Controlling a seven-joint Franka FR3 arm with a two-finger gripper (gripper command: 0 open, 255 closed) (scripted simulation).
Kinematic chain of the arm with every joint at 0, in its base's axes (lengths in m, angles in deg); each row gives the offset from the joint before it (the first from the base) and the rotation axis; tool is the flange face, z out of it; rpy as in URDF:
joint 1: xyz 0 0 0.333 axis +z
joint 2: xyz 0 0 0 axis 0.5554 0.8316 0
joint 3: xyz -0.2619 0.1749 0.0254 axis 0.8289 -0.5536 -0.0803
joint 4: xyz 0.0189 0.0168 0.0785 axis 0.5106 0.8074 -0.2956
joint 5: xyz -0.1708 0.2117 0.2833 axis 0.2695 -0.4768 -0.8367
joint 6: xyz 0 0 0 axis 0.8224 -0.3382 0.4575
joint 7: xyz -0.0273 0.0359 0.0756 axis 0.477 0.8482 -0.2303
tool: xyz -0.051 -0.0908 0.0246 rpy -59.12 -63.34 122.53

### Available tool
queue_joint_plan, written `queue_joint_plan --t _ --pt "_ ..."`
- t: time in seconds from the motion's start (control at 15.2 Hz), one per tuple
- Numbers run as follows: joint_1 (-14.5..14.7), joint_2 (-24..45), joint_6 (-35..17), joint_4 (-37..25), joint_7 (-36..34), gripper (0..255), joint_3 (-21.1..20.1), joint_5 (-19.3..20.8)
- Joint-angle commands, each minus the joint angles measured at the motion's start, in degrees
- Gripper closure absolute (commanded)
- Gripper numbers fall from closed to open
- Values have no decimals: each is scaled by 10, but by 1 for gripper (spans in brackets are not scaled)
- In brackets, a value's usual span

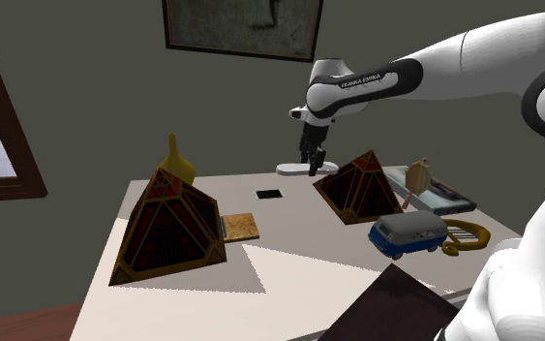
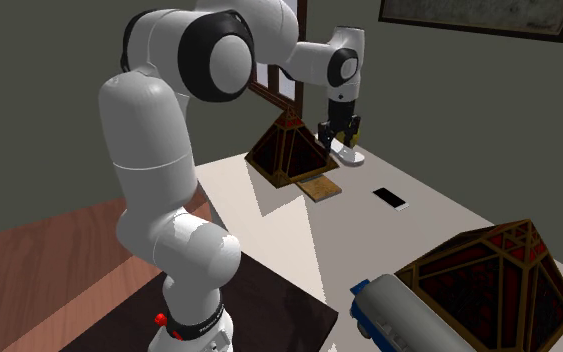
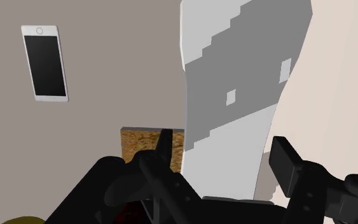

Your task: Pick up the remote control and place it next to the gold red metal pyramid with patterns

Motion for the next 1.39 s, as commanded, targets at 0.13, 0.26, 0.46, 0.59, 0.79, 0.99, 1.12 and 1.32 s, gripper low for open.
queue_joint_plan --t 0.13,0.26,0.46,0.59,0.79,0.99,1.12,1.32 --pt "0 -8 31 -23 0 255 0 2" --pt "0 -10 46 -36 0 255 0 3" --pt "-13 17 58 -74 27 255 12 -6" --pt "-26 47 66 -111 54 255 24 -16" --pt "-50 96 81 -174 94 255 37 -33" --pt "-77 151 102 -246 131 255 47 -54" --pt "-98 191 120 -302 154 255 52 -68" --pt "-133 254 152 -394 183 255 55 -89"
